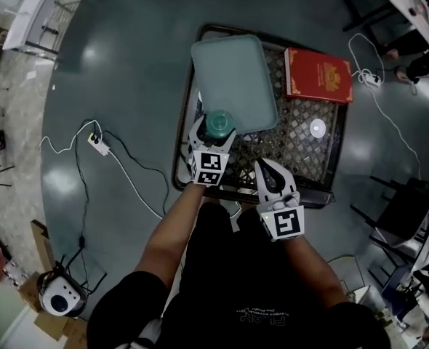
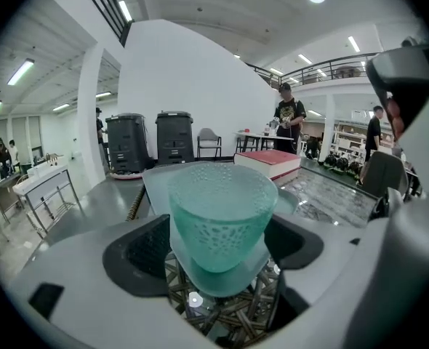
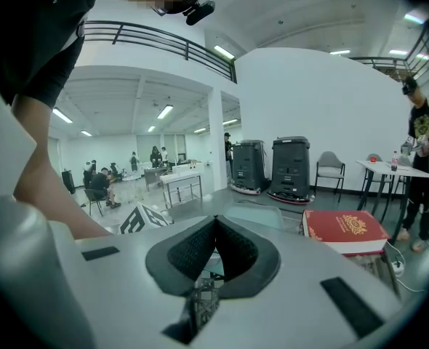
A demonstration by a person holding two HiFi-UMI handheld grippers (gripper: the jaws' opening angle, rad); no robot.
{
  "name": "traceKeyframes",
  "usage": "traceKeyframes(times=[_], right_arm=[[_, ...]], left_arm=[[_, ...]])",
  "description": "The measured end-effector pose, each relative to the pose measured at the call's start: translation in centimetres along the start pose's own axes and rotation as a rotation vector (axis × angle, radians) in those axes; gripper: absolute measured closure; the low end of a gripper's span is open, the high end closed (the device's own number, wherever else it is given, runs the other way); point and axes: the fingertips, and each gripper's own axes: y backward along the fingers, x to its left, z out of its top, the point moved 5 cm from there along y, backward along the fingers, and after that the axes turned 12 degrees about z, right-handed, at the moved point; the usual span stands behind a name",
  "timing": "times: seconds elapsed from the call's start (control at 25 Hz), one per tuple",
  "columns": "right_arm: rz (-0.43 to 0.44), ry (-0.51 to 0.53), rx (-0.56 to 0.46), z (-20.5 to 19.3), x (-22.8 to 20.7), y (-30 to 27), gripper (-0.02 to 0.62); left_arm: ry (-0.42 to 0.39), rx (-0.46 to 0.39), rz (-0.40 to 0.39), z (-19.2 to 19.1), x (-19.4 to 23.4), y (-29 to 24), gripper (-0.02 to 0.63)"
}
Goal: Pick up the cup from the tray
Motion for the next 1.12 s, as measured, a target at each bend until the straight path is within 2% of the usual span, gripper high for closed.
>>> traceKeyframes(times=[0.64,1.12], right_arm=[[-0.012,-0.010,0.017,-0.5,-0.6,-0.4,0.588],[0.031,0.014,-0.047,1.0,-0.3,-1.2,0.588]], left_arm=[[-0.006,-0.015,-0.019,0.6,-0.1,-0.7,0.239],[0.073,-0.076,0.024,5.5,1.1,4.5,0.240]])
